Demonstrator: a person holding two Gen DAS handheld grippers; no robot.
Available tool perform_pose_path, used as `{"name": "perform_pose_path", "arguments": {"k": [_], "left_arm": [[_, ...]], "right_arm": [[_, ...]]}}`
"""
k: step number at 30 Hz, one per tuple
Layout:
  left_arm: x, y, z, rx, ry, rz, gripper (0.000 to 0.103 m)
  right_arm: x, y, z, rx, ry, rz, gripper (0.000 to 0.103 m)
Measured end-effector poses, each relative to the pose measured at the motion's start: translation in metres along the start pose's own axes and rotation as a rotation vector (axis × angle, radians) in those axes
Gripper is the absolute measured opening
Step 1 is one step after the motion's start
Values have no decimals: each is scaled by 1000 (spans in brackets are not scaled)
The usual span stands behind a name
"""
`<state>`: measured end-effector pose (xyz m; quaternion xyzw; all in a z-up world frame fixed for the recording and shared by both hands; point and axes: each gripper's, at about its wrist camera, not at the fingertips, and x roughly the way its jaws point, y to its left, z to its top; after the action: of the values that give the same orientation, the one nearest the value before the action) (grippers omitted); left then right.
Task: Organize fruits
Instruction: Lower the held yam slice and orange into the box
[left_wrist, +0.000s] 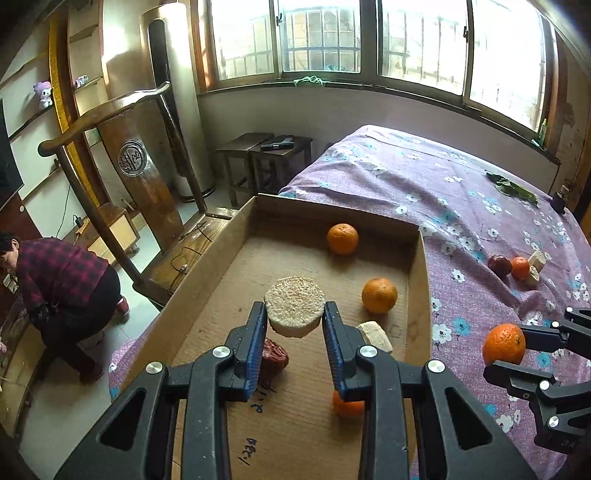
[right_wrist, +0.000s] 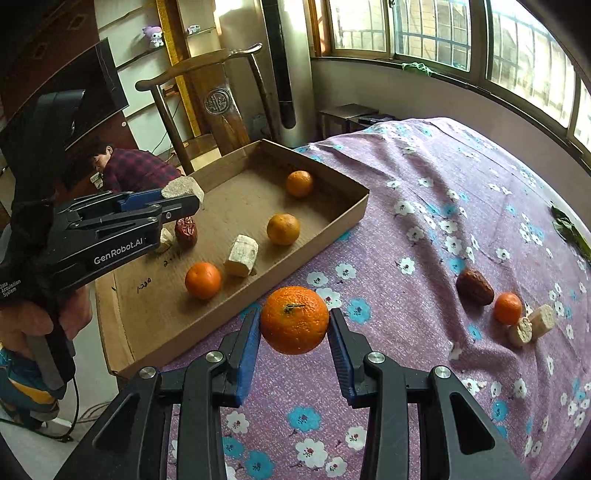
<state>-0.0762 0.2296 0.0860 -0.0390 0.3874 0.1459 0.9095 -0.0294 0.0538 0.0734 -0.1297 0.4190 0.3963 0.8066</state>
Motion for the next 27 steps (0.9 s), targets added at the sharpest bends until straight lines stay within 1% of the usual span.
{"name": "perform_pose_path", "arguments": {"k": [3, 7, 10, 13, 19, 27], "left_arm": [[6, 9, 6, -5, 1, 14, 30], [18, 21, 10, -19, 34, 7, 30], [25, 28, 14, -20, 40, 29, 30], [32, 35, 17, -28, 53, 27, 30], [48, 43, 25, -44, 87, 22, 30], [57, 48, 30, -50, 98, 21, 30]], "right_arm": [[6, 6, 6, -17, 4, 11, 41], [15, 15, 13, -39, 11, 35, 41], [23, 22, 17, -57, 23, 55, 41], [31, 29, 21, -75, 32, 76, 41], [37, 44, 28, -108, 34, 121, 41], [46, 63, 28, -144, 52, 184, 41]]}}
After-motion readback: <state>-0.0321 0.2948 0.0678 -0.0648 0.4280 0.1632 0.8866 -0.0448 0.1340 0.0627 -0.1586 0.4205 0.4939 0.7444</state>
